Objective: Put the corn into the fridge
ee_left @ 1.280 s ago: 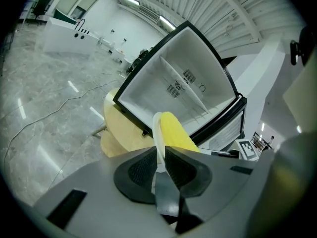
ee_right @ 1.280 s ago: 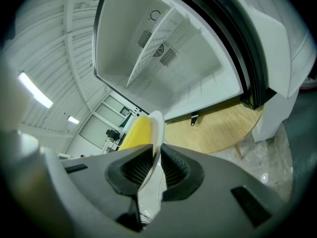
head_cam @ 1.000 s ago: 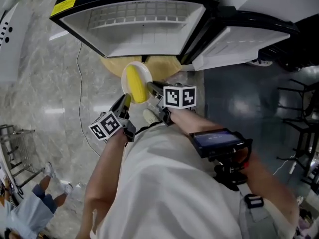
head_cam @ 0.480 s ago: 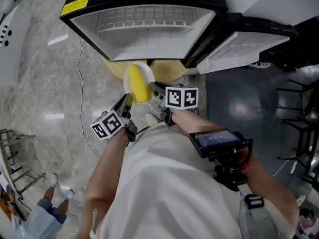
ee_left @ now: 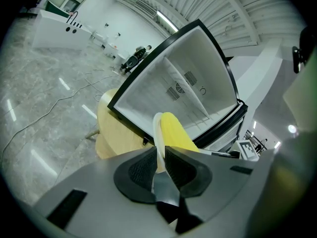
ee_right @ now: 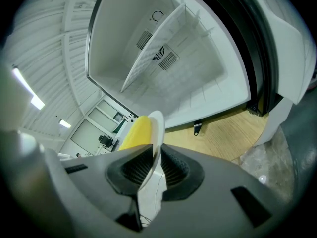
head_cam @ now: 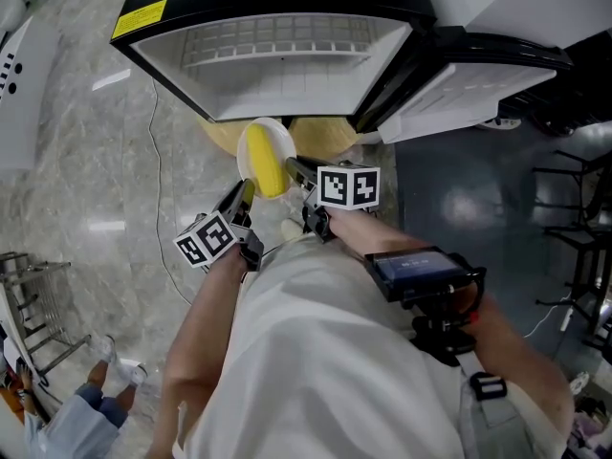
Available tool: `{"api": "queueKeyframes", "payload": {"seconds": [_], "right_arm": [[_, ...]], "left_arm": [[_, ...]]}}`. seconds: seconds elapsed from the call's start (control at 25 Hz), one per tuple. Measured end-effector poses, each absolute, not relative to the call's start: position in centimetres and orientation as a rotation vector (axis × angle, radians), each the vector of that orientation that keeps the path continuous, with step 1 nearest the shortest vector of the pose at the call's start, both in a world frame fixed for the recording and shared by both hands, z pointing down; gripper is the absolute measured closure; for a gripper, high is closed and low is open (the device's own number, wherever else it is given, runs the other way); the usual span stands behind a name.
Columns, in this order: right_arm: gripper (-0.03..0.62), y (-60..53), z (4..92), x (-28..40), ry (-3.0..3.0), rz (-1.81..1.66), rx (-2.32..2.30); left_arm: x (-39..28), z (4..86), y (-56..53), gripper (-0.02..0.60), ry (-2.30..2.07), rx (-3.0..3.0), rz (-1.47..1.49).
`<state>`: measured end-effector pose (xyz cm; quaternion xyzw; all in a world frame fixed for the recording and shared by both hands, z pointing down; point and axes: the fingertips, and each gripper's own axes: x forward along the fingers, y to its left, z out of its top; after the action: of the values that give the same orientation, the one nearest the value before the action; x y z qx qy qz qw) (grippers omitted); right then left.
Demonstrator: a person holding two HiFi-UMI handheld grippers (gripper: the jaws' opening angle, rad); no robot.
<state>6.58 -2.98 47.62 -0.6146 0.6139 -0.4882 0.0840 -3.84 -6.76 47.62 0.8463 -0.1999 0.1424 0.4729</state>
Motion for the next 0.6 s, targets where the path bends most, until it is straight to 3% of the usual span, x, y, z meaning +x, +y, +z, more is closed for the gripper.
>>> {"api": "queueKeyframes", "payload": {"seconds": [0.6], "right_arm": [[0.54, -6.3, 48.4, 9.2, 1.861, -1.476, -1.801]], "left_arm": [[-1.2, 48.4, -9.8, 0.526, -0.514, 2.062, 0.35]]}}
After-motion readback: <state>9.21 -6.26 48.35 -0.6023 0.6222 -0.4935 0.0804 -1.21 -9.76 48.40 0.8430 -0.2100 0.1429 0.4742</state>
